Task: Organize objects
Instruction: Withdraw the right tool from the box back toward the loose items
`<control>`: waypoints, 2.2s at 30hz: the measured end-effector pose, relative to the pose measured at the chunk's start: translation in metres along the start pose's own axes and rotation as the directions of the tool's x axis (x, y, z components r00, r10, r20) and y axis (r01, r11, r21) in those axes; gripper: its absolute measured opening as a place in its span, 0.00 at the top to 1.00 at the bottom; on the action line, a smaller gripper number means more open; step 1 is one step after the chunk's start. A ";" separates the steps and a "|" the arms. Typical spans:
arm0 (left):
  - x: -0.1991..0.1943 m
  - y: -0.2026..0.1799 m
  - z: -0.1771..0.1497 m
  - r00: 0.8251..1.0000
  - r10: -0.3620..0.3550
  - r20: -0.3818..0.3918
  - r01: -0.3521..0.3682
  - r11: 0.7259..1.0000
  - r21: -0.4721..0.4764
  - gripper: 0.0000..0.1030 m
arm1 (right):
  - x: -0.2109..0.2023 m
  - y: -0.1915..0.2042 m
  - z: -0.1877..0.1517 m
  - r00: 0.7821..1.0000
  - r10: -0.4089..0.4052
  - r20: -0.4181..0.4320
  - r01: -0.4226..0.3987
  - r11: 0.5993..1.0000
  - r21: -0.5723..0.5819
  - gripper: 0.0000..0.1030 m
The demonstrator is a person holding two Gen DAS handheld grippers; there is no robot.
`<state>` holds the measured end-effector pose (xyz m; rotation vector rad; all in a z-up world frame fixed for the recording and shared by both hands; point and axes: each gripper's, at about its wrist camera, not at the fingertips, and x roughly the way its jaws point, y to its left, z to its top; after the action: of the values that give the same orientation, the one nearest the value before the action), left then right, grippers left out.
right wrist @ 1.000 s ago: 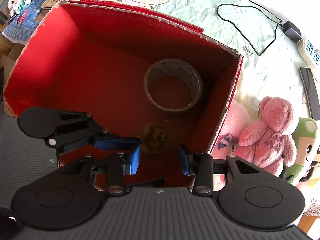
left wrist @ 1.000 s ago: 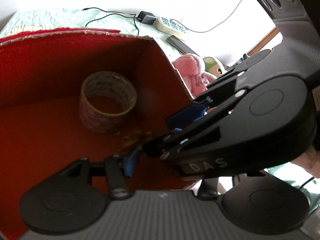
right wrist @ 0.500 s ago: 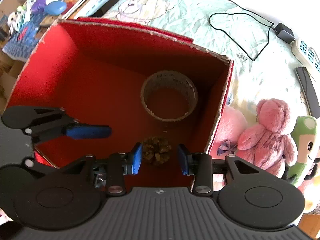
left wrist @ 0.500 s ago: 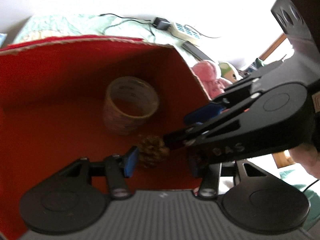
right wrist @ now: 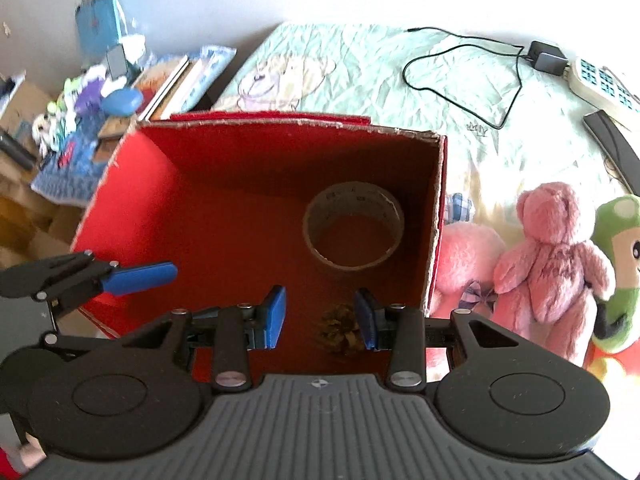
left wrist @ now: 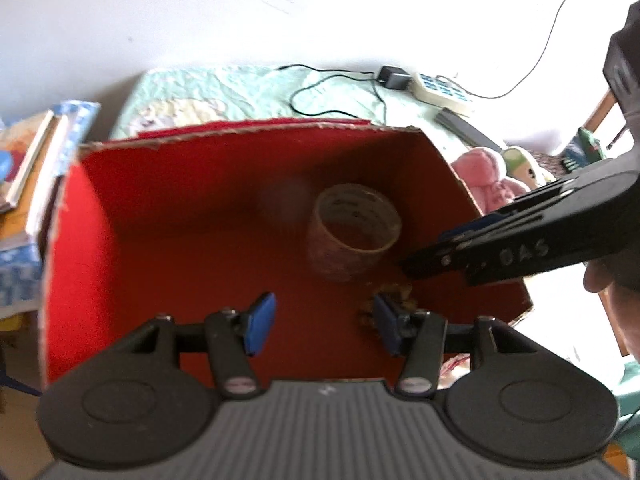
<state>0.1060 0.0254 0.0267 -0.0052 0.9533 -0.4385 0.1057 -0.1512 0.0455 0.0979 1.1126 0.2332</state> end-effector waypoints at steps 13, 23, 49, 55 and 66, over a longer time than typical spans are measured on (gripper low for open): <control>-0.027 -0.012 -0.005 0.980 0.196 0.017 -0.196 0.981 0.008 0.41 | -0.015 0.004 -0.027 0.989 -0.050 0.140 0.052 0.999 -0.006 0.60; -0.044 -0.019 -0.013 0.957 0.291 0.015 -0.291 0.957 0.010 0.40 | -0.032 0.016 -0.053 0.968 -0.089 0.237 0.067 0.993 0.099 0.60; -0.044 -0.039 -0.060 0.947 0.314 -0.062 -0.306 0.946 0.109 0.32 | -0.031 0.017 -0.122 0.961 -0.124 0.248 0.049 0.956 0.288 0.60; -0.039 -0.044 -0.066 0.947 0.314 -0.076 -0.303 0.944 0.128 0.31 | -0.022 0.015 -0.132 0.968 -0.116 0.221 0.048 0.955 0.292 0.60; -0.026 -0.046 -0.078 0.941 0.319 -0.115 -0.301 0.942 0.148 0.30 | -0.007 0.011 -0.148 0.976 -0.098 0.195 0.034 0.951 0.308 0.60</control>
<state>0.0151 0.0068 0.0103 0.2928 1.0391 -0.2074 -0.0315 -0.1482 -0.0117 0.3508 0.9333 -0.0117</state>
